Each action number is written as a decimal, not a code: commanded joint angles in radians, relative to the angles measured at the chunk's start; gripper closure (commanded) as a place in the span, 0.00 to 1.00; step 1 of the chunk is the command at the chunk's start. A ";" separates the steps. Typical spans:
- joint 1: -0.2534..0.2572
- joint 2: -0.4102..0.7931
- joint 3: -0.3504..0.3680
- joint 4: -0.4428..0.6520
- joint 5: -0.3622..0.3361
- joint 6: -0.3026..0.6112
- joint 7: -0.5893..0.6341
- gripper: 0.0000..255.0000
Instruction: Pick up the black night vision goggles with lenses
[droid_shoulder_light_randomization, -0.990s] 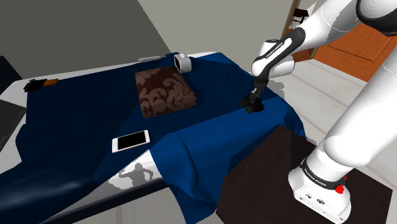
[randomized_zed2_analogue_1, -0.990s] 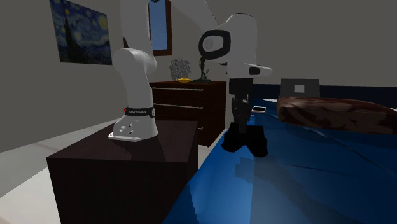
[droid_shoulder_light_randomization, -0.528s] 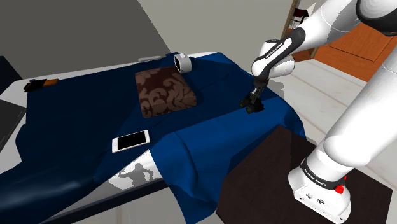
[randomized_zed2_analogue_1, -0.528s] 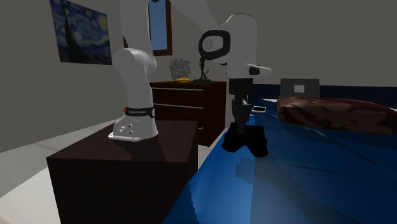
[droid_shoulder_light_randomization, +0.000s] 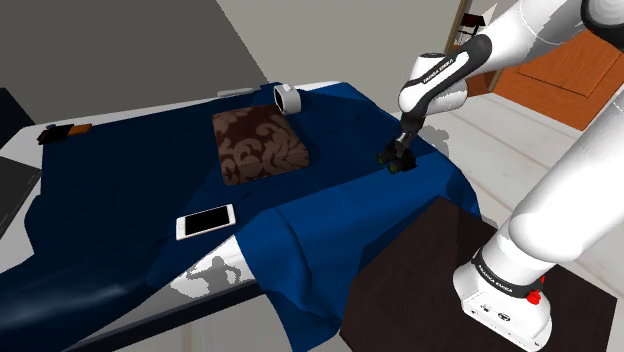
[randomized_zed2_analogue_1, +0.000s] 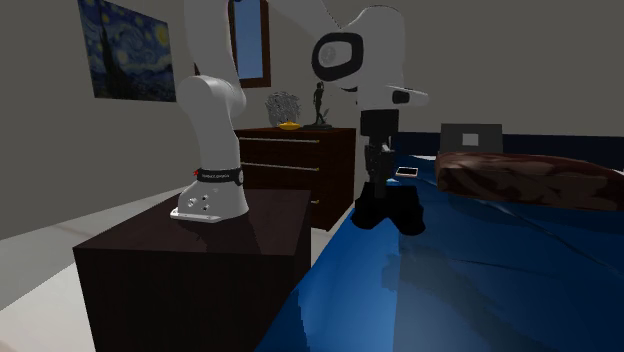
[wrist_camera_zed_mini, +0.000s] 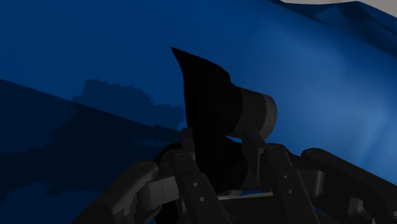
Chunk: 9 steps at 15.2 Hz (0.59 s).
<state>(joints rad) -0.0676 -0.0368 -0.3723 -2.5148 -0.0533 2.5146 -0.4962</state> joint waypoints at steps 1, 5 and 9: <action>0.000 -0.026 0.001 0.008 -0.013 -0.032 0.011 1.00; -0.003 -0.072 0.005 0.025 -0.033 -0.092 0.025 1.00; -0.005 -0.113 0.010 0.045 -0.048 -0.152 0.036 1.00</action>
<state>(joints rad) -0.0725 -0.1405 -0.3642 -2.4755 -0.0982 2.3767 -0.4637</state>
